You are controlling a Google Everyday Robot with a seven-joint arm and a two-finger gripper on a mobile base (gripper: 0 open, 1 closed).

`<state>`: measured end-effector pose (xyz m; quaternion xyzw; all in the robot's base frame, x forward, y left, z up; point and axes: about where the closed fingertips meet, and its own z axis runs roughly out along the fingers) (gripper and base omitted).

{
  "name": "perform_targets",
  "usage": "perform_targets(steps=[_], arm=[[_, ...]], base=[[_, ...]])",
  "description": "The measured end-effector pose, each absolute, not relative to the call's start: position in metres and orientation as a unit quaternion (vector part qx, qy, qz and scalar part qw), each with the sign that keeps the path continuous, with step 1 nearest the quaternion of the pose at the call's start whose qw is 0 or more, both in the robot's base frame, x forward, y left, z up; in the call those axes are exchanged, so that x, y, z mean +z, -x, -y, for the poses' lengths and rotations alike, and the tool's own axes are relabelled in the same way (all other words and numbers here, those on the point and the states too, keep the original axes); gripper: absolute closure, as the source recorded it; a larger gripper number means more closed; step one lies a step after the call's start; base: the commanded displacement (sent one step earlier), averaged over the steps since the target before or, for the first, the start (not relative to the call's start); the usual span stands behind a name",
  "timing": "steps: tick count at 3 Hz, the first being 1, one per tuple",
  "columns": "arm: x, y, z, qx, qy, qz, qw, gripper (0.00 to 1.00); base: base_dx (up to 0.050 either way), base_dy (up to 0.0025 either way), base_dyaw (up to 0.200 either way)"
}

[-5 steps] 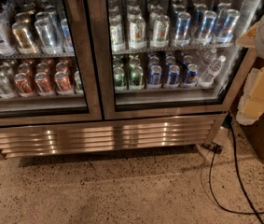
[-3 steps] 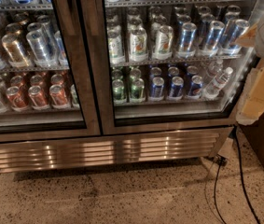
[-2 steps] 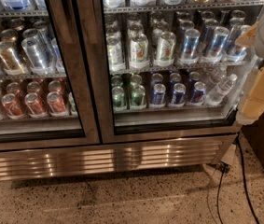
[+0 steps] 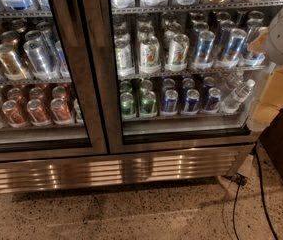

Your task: Open left fridge door

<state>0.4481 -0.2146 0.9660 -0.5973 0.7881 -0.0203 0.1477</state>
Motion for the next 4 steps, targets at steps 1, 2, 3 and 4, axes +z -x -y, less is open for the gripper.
perform_targets(steps=[1, 2, 3, 4], arm=[[0.931, -0.463, 0.202, 0.026, 0.602, -0.785, 0.140, 0.00], [0.897, -0.473, 0.174, 0.104, 0.609, -0.773, 0.143, 0.00], [0.879, -0.479, 0.159, 0.149, 0.610, -0.764, 0.145, 0.00], [0.879, -0.479, 0.159, 0.149, 0.610, -0.764, 0.145, 0.00]], base=[[0.000, 0.00000, 0.000], [0.000, 0.00000, 0.000], [0.000, 0.00000, 0.000], [0.000, 0.00000, 0.000]])
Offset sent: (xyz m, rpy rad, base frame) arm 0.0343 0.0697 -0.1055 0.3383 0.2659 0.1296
